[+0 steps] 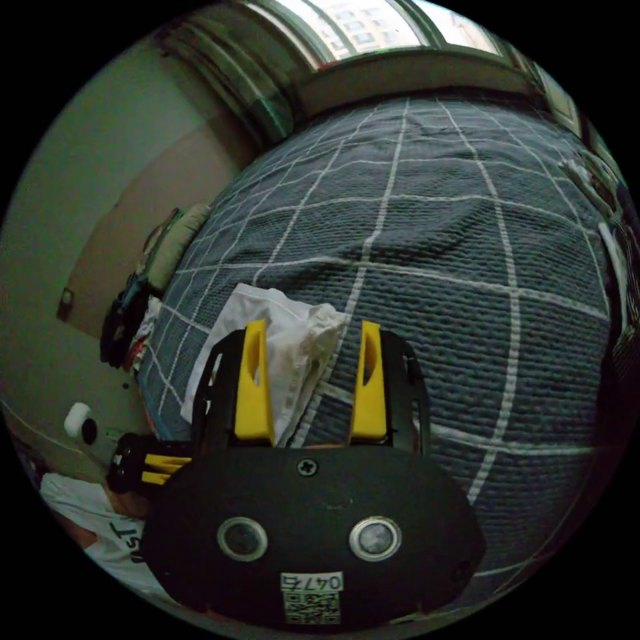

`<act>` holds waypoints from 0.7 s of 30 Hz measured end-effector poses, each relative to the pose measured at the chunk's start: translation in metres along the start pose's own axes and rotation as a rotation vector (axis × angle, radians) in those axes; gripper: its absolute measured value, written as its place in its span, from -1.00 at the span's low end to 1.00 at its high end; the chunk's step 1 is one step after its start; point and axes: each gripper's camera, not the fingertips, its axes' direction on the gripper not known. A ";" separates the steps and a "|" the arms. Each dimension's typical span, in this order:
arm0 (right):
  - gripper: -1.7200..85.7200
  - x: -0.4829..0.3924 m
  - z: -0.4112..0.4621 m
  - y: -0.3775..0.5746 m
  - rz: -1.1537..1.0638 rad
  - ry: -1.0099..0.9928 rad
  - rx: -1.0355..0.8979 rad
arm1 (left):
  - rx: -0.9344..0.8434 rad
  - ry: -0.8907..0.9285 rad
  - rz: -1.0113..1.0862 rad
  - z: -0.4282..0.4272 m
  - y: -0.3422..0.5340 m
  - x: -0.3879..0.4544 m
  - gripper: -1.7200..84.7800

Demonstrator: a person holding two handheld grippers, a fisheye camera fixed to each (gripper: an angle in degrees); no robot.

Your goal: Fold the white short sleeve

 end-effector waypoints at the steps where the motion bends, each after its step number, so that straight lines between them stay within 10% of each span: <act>1: -0.83 -0.002 -0.002 0.006 -0.021 -0.034 0.009 | 0.006 0.004 -0.006 0.001 -0.001 -0.001 -0.96; 16: -0.91 -0.086 -0.027 0.054 -0.367 0.457 -0.065 | -0.088 -0.097 0.031 0.035 -0.021 0.020 -0.80; 21: -0.89 -0.110 -0.090 0.085 -0.334 0.401 0.249 | -0.018 -0.239 0.035 -0.011 -0.018 0.016 -0.80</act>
